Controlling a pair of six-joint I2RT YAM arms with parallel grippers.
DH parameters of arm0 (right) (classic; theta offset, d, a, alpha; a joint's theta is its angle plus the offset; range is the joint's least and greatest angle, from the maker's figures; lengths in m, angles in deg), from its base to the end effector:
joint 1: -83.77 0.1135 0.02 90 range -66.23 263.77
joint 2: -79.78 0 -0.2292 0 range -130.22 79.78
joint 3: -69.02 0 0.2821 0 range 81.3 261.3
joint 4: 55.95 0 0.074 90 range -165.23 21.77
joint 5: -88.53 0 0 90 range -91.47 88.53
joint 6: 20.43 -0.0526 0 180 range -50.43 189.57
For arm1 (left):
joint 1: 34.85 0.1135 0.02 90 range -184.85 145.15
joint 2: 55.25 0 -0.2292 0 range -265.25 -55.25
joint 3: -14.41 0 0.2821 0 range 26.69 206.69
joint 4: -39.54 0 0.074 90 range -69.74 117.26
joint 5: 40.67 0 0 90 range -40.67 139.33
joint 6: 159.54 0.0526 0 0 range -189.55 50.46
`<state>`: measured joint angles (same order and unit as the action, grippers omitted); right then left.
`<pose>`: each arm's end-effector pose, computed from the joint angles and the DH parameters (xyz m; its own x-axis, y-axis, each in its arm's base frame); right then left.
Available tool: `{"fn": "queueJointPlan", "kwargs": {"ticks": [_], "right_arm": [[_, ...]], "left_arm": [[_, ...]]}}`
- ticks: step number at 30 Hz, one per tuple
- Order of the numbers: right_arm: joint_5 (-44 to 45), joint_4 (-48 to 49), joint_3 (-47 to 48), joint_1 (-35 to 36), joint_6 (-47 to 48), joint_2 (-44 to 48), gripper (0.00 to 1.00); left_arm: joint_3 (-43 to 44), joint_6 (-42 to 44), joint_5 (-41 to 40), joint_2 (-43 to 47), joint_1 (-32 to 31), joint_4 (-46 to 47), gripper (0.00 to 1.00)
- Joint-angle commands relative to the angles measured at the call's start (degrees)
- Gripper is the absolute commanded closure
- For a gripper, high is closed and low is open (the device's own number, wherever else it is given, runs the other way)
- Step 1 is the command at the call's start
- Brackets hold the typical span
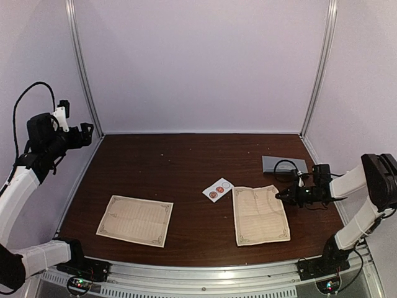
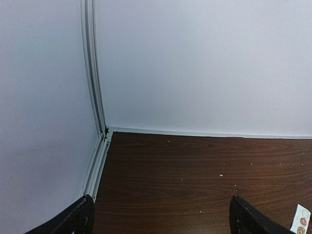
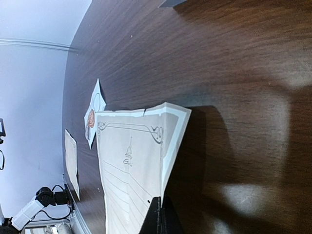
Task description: Place the letter into the envelope and seal it
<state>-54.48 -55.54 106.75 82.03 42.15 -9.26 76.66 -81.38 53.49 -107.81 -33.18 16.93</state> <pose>0.2603 0.0341 0.0405 -0.9120 0.3049 -0.2744 -0.0735 0.5366 0.8407 0.2820 0.0044 0.3147 -0.2273 -0.2114 -0.9506 -0.0051 0.9764 -0.2159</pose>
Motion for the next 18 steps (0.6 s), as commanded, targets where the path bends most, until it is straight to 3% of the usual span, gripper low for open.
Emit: {"fn": "queueJointPlan", "kwargs": {"ticks": [1, 8, 12, 15, 18], "right_arm": [[-2.6, 3.6, -0.2, 0.3, -3.0, 3.9, 1.0], [2.2, -1.1, 3.2, 1.2, -3.8, 17.3, 1.0], [5.5, -1.9, 7.1, 4.1, -5.0, 23.1, 1.0], [7.0, 0.4, 10.0, 5.1, -7.5, 24.9, 1.0], [9.3, 3.3, 13.0, 7.8, -9.7, 24.7, 1.0]], "left_arm": [[-0.3, 0.7, 0.8, 0.0, 0.4, 3.0, 0.02], [-3.3, -3.5, 0.0, 5.0, 0.1, 8.3, 0.05], [0.6, -6.6, 3.4, 1.6, -1.5, 9.6, 0.05], [7.6, -9.5, 6.2, -4.4, -6.1, 7.0, 0.06], [9.4, -11.8, 8.9, -7.5, -12.6, 11.7, 0.06]]}}
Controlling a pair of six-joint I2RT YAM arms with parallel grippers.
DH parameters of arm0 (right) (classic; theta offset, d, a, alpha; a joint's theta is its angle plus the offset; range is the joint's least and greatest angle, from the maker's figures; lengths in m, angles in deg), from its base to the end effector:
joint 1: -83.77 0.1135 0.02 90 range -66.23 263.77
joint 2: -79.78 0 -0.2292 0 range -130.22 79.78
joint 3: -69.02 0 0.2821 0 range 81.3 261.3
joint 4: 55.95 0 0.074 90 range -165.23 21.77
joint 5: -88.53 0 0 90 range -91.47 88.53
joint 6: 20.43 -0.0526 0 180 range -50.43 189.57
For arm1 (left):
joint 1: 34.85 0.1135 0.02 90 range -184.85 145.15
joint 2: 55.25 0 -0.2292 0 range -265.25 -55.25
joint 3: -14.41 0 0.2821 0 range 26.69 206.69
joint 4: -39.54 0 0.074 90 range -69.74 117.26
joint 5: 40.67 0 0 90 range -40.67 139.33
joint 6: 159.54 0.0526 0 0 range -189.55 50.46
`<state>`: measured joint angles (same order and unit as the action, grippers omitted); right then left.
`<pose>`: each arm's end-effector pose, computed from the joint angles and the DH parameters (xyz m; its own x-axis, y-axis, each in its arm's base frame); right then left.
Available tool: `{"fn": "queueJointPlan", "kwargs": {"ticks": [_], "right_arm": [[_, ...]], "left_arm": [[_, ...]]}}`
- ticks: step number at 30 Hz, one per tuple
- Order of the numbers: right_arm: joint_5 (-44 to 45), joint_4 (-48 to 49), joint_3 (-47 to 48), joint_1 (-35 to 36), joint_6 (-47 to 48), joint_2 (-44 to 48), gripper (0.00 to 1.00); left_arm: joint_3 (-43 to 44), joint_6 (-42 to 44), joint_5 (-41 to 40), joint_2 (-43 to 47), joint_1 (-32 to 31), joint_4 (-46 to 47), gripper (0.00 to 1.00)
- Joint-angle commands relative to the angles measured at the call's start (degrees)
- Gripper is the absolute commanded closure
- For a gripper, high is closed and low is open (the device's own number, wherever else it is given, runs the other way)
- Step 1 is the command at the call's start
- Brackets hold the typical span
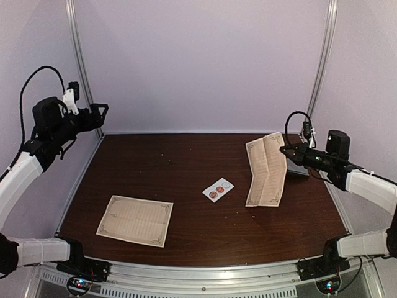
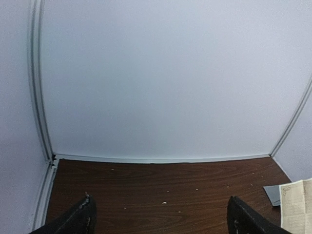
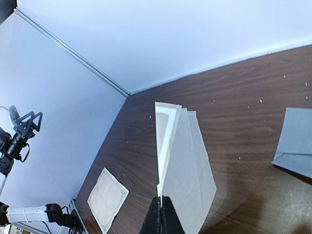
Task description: Place the letter into the envelope and seal it
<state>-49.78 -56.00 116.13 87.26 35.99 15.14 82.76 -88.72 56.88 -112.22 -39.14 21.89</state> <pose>0.2918 0.0571 0.2027 -0.6666 0.3279 -0.6695 -0.4590 0.5271 0.7152 0.2957 -0.0291 0.3475 -0.1700 -0.3139 -0.9341 0.1573 0.9271 -0.3401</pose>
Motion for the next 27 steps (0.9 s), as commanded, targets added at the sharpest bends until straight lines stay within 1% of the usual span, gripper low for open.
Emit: {"fn": "queueJointPlan", "kwargs": {"ticks": [1, 5, 8, 10, 12, 16, 21, 25, 27], "right_arm": [[5.9, 4.3, 4.8, 4.1, -3.7, 0.0, 1.0], [10.2, 5.4, 9.7, 11.0, -3.4, -3.4, 1.0], [10.7, 6.5, 13.5, 16.3, -3.1, -6.6, 1.0], [10.2, 6.6, 15.9, 19.4, -2.4, -8.9, 1.0], [8.5, 7.3, 17.9, 22.1, -2.2, -11.0, 1.0], [3.8, 6.9, 22.6, 27.4, 0.2, -15.3, 1.0], [0.9, 0.2, 28.2, 33.6, 7.2, -18.9, 1.0], [-0.3, -4.4, 29.7, 36.6, 12.4, -19.4, 1.0], [-0.3, -5.4, 29.8, 37.3, 13.4, -19.2, 1.0]], "left_arm": [[3.3, -4.3, 6.9, -4.0, -8.9, 9.2, 0.06], [4.0, -0.1, 14.3, -9.5, -16.5, 14.7, 0.05], [2.9, 0.6, 25.4, -13.8, -17.9, 17.2, 0.05], [1.2, 1.3, 29.1, -15.4, -19.0, 18.5, 0.05], [0.9, 1.2, 31.0, -16.6, -20.1, 18.6, 0.05], [1.1, 3.3, 33.1, -17.3, -22.7, 18.6, 0.05], [1.1, 7.3, 32.3, -17.5, -26.2, 16.8, 0.04], [3.2, 10.9, 29.6, -18.8, -28.5, 12.3, 0.04], [3.5, 11.4, 30.0, -19.1, -28.7, 11.7, 0.03]]}}
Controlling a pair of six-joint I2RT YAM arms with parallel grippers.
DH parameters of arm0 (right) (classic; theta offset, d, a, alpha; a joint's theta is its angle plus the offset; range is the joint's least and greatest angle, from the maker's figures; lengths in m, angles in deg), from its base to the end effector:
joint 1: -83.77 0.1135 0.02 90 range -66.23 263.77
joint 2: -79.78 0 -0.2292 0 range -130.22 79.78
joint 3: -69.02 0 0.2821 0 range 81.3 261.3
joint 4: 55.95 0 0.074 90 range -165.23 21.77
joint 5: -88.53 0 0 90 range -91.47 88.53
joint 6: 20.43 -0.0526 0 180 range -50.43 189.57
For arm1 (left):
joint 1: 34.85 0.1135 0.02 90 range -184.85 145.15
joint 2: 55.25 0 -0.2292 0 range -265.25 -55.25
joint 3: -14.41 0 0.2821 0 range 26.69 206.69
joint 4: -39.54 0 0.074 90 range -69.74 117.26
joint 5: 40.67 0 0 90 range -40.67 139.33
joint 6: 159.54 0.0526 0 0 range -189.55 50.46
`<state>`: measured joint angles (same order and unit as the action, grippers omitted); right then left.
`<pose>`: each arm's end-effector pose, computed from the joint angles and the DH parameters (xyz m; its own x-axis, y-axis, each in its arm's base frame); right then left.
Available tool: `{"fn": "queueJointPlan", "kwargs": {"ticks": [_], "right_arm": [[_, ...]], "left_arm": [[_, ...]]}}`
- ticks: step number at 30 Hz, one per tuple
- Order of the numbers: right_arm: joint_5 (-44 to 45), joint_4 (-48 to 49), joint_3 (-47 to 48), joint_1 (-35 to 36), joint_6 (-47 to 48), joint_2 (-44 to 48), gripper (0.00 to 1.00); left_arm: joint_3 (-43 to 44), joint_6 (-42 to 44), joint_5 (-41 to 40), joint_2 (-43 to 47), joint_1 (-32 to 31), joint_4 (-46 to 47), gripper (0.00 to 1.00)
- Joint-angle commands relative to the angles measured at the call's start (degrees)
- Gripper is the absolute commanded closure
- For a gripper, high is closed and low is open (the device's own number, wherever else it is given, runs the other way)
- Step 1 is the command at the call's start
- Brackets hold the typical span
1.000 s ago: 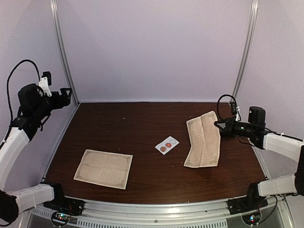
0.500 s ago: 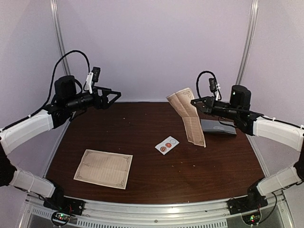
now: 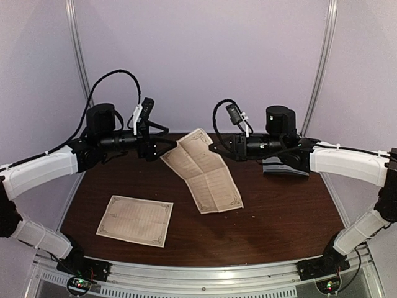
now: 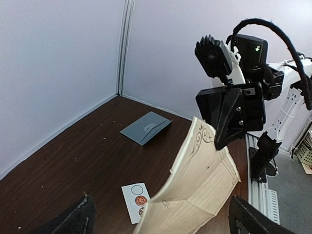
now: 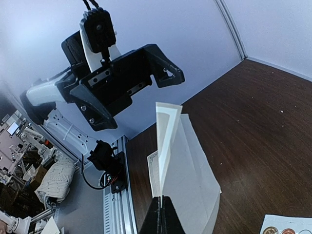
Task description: Place the letter into the envelope and seal it
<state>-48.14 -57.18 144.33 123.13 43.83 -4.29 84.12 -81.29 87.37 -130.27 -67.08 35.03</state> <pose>0.2723 0.2728 0.2794 -0.5504 -0.0660 -0.8323 -0.8327 0.1164 0.5414 0.2833 -0.2169 0.2891 -0.3314 0.0193 -0.9433 0.8847 0.3538 -0.3036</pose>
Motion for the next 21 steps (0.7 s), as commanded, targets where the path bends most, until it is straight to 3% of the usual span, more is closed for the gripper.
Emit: {"fn": "queueJointPlan", "kwargs": {"ticks": [1, 5, 8, 14, 21], "right_arm": [[-1.9, -4.3, 1.5, 1.6, 5.7, 0.3, 1.0], [-1.7, -3.9, 1.0, 1.8, 5.5, 0.4, 1.0], [-2.2, -3.9, 0.9, 2.0, 5.6, 0.4, 1.0], [-2.3, -5.1, 0.6, 2.3, 6.2, 0.5, 1.0], [-2.4, -4.3, -0.5, 2.3, 5.1, 1.1, 1.0]], "left_arm": [[2.2, 4.4, 0.9, -1.1, -0.8, -1.3, 0.03], [3.1, 6.8, 6.0, -2.8, -3.3, -3.0, 0.03], [5.3, 9.1, 7.3, -5.3, -5.8, -7.1, 0.11], [6.8, 9.8, 7.6, -7.3, -7.1, -9.6, 0.53], [6.5, 8.6, 9.0, -7.9, -7.1, -8.6, 0.77]]}}
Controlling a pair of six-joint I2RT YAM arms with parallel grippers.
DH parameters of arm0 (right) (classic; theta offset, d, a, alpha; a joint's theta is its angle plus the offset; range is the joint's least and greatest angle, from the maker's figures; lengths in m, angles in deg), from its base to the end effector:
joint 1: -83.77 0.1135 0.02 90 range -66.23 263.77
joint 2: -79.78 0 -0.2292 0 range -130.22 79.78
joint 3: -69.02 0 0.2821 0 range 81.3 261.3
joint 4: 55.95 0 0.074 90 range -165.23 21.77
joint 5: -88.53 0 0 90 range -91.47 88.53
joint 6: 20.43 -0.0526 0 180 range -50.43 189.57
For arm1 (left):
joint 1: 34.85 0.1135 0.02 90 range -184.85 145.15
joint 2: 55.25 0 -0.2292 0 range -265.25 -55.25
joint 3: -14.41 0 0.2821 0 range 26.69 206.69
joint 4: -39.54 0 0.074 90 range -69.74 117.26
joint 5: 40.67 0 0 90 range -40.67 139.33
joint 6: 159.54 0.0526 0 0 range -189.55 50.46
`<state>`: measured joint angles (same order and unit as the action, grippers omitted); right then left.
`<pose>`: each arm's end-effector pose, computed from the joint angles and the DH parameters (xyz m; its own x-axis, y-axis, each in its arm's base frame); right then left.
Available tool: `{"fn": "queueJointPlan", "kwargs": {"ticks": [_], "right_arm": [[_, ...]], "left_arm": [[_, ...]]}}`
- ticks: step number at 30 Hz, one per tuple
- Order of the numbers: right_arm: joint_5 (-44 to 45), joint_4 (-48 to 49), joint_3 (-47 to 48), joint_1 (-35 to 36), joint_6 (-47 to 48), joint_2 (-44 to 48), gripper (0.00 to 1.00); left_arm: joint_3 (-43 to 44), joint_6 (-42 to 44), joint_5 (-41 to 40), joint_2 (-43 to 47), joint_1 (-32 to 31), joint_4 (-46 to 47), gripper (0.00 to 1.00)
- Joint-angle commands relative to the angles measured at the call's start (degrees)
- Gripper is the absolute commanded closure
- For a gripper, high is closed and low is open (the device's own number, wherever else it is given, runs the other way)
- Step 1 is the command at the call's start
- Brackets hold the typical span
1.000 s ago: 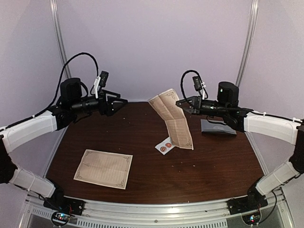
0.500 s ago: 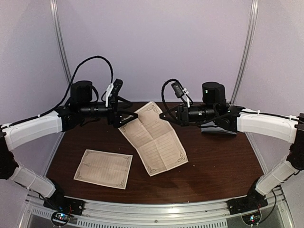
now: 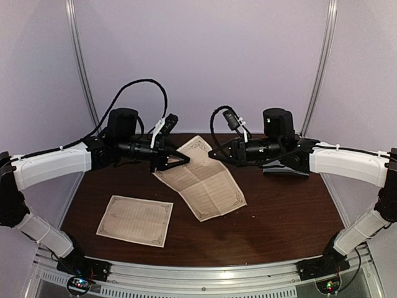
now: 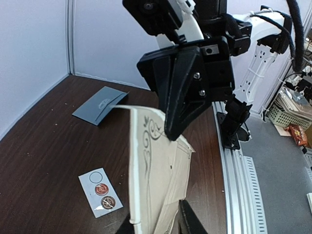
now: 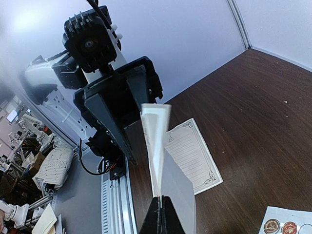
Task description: Place the letter into the envelope and seal it
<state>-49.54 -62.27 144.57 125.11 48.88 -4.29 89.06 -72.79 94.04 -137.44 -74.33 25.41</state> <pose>0.2601 0.2809 0.2717 -0.5266 -0.1488 -0.8370 -0.8501 0.0847 0.5198 0.2636 -0.2651 0.2624 -0.3388 0.2269 -0.9131 0.9388 0.1459 -0.3120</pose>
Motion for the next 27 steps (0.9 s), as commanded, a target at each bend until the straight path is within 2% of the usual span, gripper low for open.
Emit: {"fn": "queueJointPlan", "kwargs": {"ticks": [1, 3, 4, 7, 11, 27], "right_arm": [[-1.3, 1.4, -1.0, 0.3, -0.6, 1.2, 1.0], [-2.2, 3.6, -1.6, 0.5, -2.2, 1.2, 1.0], [-2.6, 4.6, -1.8, 0.6, -2.9, 1.2, 1.0], [-2.9, 6.7, -2.0, 1.2, -4.0, 1.4, 0.89], [-3.0, 8.4, -1.3, 2.3, -4.7, 1.0, 0.84], [0.9, 9.2, 2.5, 3.5, -4.2, 0.2, 0.88]], "left_arm": [[1.7, 0.0, 2.3, -0.8, 0.1, 1.0, 0.87], [1.7, 0.0, 2.3, -1.0, 0.1, 1.0, 1.0], [1.6, -0.1, 2.1, -1.0, 0.1, 1.0, 1.0], [1.5, -0.1, 2.0, -1.2, 0.2, 1.0, 1.0], [1.6, -0.3, 2.3, -1.5, 0.1, 1.0, 1.0], [1.5, -0.7, 2.0, -1.9, 0.1, 1.0, 1.0]]}}
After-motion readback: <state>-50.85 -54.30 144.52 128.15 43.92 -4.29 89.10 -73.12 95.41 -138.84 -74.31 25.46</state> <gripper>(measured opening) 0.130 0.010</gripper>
